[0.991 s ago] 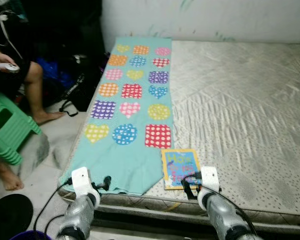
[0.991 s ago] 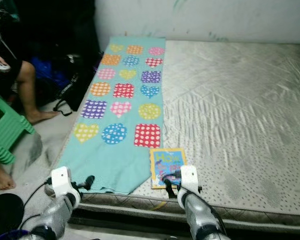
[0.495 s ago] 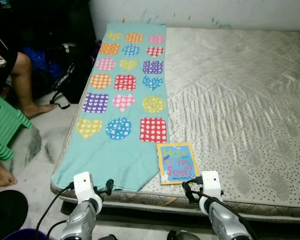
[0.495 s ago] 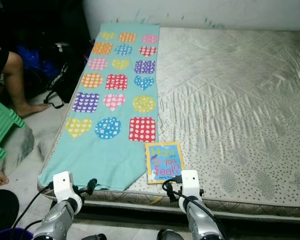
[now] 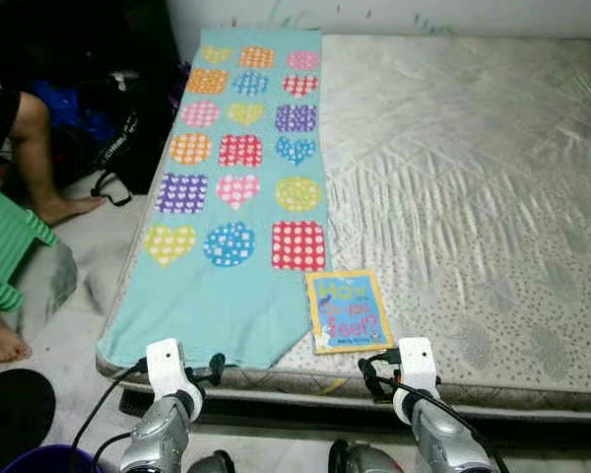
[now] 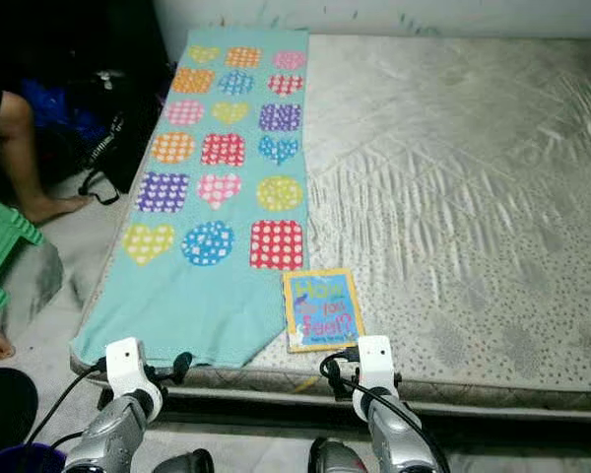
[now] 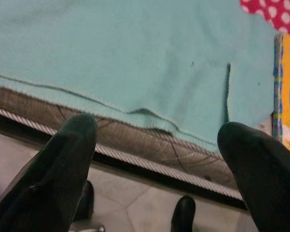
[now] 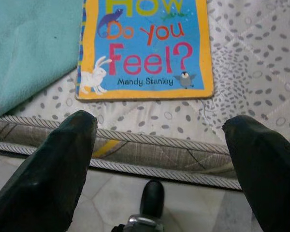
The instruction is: Clean up the room
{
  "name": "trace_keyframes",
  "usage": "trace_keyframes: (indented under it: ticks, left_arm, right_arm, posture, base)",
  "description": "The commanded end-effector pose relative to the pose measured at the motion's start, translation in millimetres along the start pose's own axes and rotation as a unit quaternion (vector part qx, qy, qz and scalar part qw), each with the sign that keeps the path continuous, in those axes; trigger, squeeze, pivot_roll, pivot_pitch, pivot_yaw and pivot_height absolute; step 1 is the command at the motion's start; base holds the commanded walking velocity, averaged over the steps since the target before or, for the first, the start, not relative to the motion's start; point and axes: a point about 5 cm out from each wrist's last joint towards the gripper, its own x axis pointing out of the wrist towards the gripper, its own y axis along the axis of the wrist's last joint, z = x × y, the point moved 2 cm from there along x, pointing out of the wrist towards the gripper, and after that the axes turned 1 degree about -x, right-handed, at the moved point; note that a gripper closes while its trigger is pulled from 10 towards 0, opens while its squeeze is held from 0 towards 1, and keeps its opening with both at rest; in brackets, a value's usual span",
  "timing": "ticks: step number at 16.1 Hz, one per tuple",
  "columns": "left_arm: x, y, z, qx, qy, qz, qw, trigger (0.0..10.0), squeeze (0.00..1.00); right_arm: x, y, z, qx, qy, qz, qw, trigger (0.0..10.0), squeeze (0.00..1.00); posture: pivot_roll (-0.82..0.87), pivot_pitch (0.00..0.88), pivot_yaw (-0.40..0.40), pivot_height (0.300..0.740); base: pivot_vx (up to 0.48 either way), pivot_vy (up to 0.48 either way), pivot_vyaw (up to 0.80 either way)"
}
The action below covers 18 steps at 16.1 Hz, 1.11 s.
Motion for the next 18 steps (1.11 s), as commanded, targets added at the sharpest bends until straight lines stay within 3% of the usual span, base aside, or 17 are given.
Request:
trace_keyframes:
  ticks: [1,7,18]
  left_arm:
    - [-2.6,-6,-5.3,0.000,0.011,-0.012,1.000,10.0,0.00]
    - [-1.1,-4,-4.0,0.002,0.010,-0.014,1.000,10.0,0.00]
    - [2.1,4,-1.6,-0.015,0.002,-0.001,1.000,10.0,0.00]
  right_arm:
    - [-1.4,-5,-0.7,0.006,-0.001,-0.010,1.000,10.0,0.00]
    - [0.1,-1,-1.1,0.008,-0.001,-0.008,1.000,10.0,0.00]
    - [3.9,5,-2.7,0.011,0.002,-0.002,1.000,10.0,0.00]
  posture:
    - [-0.11,0.216,0.021,0.666]
    - [-0.11,0.205,0.024,0.601]
    - [-0.10,0.181,0.023,0.601]
  base:
    - [0.000,0.000,0.00]
    - [0.000,0.000,0.00]
    - [0.000,0.000,0.00]
